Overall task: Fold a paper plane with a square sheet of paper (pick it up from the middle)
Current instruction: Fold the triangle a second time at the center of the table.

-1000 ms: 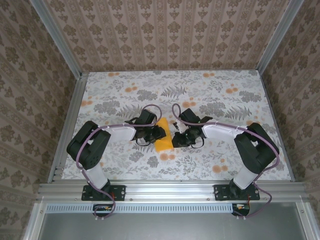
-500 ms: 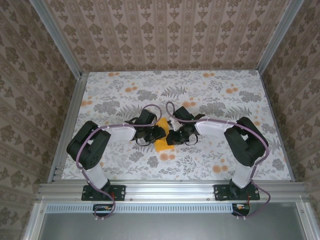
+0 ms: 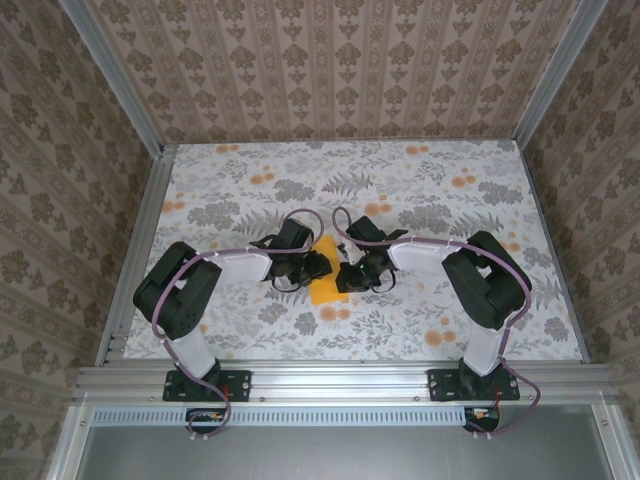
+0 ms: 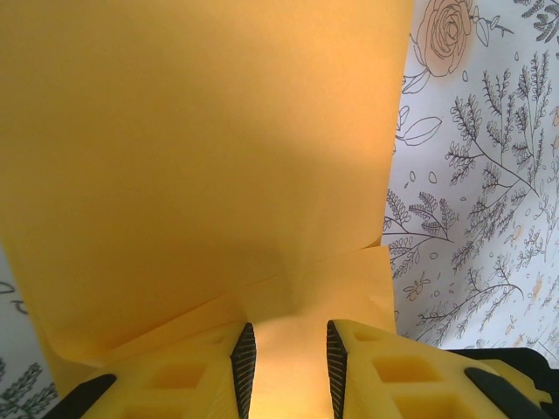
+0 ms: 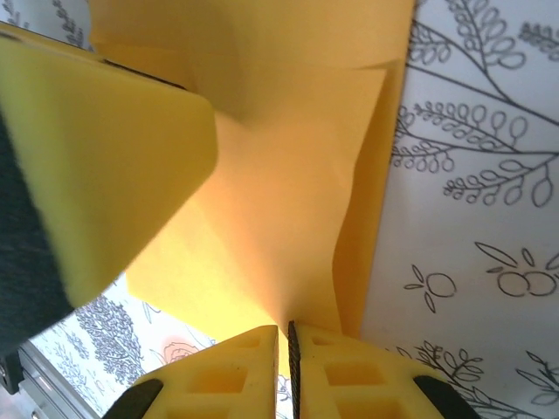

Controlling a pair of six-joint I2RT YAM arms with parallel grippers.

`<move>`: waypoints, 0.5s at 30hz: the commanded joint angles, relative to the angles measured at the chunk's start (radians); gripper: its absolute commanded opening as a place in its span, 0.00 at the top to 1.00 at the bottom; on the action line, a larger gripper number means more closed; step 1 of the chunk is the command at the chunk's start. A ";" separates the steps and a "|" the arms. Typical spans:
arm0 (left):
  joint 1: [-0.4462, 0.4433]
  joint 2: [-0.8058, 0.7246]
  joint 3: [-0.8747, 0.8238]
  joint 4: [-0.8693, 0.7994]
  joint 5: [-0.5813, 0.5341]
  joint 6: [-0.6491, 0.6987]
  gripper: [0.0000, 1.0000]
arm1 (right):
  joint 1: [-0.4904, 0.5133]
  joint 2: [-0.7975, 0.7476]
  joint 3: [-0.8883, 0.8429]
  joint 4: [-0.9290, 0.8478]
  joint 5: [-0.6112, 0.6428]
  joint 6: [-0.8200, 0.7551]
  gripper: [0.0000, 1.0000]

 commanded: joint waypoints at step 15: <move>-0.036 -0.070 -0.039 0.132 0.048 -0.035 0.70 | -0.019 0.039 -0.045 -0.035 0.047 0.020 0.89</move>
